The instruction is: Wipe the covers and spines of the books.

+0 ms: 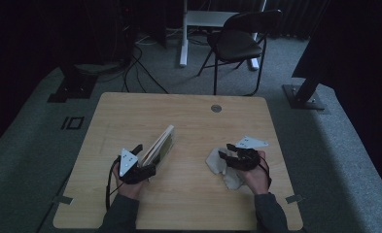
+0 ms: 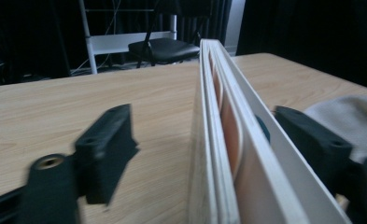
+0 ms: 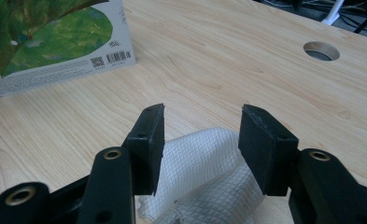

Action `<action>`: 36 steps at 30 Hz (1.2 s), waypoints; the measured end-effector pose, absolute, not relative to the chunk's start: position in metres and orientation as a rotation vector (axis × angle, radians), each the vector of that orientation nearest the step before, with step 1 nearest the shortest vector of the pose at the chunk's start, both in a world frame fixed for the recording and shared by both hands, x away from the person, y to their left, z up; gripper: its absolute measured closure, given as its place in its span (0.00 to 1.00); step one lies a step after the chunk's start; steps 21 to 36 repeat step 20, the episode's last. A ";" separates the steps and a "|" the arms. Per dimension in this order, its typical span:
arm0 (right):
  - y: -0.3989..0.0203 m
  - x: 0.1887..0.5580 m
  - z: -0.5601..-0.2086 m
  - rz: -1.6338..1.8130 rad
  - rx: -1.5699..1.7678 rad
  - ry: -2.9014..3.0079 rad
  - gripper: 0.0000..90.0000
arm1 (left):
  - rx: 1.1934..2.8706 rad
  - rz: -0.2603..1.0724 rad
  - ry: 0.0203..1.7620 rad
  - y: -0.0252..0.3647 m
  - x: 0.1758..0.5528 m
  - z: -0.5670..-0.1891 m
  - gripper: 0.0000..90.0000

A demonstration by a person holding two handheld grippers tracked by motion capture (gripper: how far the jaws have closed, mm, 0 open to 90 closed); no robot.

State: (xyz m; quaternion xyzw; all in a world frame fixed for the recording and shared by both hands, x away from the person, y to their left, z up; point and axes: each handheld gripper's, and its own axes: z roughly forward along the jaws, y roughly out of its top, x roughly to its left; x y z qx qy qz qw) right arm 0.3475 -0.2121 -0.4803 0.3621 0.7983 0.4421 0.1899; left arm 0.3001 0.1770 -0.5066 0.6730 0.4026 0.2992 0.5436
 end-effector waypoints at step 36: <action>-0.214 0.348 -0.480 1.245 1.020 2.237 0.56 | 1.553 0.736 0.885 0.174 0.286 -0.493 0.17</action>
